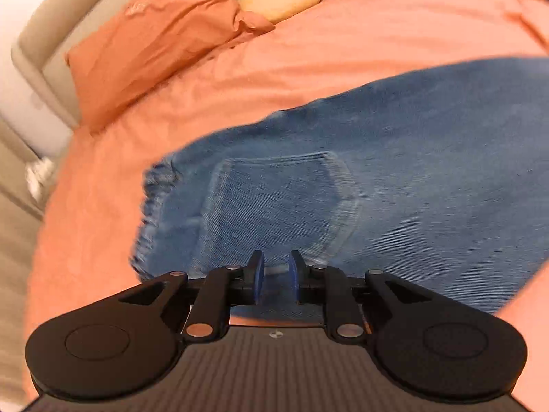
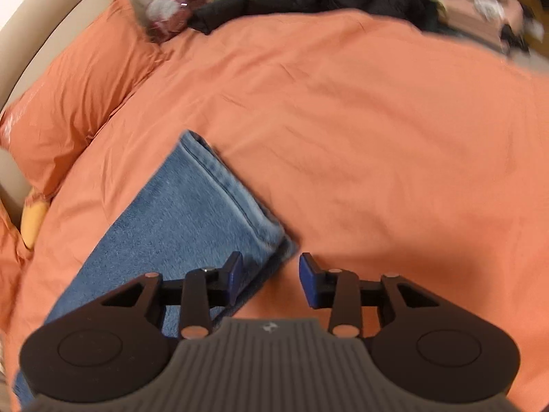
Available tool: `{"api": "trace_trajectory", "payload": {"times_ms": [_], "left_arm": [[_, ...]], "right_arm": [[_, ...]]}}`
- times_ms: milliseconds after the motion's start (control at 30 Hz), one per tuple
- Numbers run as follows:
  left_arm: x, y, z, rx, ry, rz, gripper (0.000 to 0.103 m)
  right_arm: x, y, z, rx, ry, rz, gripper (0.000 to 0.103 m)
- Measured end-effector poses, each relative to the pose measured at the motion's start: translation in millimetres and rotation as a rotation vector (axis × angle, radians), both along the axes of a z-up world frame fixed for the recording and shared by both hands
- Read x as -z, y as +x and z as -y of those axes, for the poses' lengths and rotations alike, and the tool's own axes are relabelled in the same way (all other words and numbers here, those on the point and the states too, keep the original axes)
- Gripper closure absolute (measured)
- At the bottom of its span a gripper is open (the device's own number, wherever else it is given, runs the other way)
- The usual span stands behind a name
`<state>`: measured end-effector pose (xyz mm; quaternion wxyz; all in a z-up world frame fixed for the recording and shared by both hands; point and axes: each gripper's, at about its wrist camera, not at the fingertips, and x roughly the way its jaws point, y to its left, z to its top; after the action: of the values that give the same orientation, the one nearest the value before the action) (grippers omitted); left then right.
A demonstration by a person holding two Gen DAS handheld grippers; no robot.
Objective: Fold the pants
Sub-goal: 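Grasp the leg hems with the right tool while the left tool holds the waistband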
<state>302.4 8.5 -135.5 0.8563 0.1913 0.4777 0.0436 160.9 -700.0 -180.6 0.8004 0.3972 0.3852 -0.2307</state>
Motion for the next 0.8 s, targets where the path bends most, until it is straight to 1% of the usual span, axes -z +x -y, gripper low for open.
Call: {"api": "trace_trajectory", "payload": {"times_ms": [33, 100, 133, 200, 267, 300, 367, 400, 533, 567, 600, 667, 700, 733, 767, 800], "left_arm": [[-2.7, -5.4, 0.8, -0.008, -0.045, -0.005, 0.080], [-7.9, -15.7, 1.1, -0.028, -0.140, -0.007, 0.071], [-9.2, -20.9, 0.9, -0.042, -0.189, -0.005, 0.069], [-9.4, -29.0, -2.7, -0.085, -0.285, -0.002, 0.060], [-5.4, -35.2, -7.8, -0.158, -0.390, 0.000, 0.058], [-1.3, -37.8, -11.2, -0.196, -0.457, -0.001, 0.057], [11.0, -43.8, -19.4, -0.271, -0.601, -0.005, 0.056], [19.0, -46.6, -21.3, -0.308, -0.658, -0.003, 0.054], [56.7, -50.1, -22.7, -0.418, -0.812, -0.010, 0.054], [65.4, -51.1, -23.8, -0.448, -0.851, 0.004, 0.051], [72.1, -52.0, -24.7, -0.470, -0.890, 0.018, 0.046], [81.9, -53.1, -24.2, -0.499, -0.957, 0.048, 0.043], [85.4, -53.4, -21.8, -0.508, -0.977, 0.061, 0.044], [88.8, -53.3, -18.4, -0.516, -0.996, 0.068, 0.048], [91.5, -52.3, -14.3, -0.515, -1.012, 0.067, 0.058], [90.9, -51.9, -10.2, -0.522, -0.995, 0.075, 0.061]], "right_arm": [[4.3, -1.9, -0.9, 0.016, 0.018, 0.008, 0.069], [11.1, -2.5, -1.7, 0.042, 0.034, 0.019, 0.069], [14.3, -2.0, -2.0, 0.051, 0.039, 0.026, 0.069], [18.8, 0.6, -2.2, 0.064, 0.044, 0.035, 0.069], [23.5, 3.5, -1.6, 0.076, 0.047, 0.043, 0.069], [25.2, 4.7, -0.4, 0.085, 0.048, 0.050, 0.070], [29.4, 6.8, 1.5, 0.101, 0.053, 0.074, 0.069], [31.3, 8.2, 2.3, 0.105, 0.053, 0.080, 0.069], [34.4, 12.2, 3.1, 0.119, 0.047, 0.098, 0.068], [34.2, 13.4, 2.5, 0.114, 0.036, 0.098, 0.068], [33.8, 14.0, 1.5, 0.110, 0.026, 0.097, 0.069], [32.0, 15.4, -1.1, 0.099, 0.001, 0.093, 0.072], [30.1, 16.3, -2.8, 0.094, -0.015, 0.090, 0.075], [27.5, 17.2, -4.5, 0.089, -0.030, 0.086, 0.077], [23.8, 16.8, -5.9, 0.083, -0.045, 0.081, 0.080], [19.3, 17.8, -7.1, 0.079, -0.058, 0.076, 0.083]]}}
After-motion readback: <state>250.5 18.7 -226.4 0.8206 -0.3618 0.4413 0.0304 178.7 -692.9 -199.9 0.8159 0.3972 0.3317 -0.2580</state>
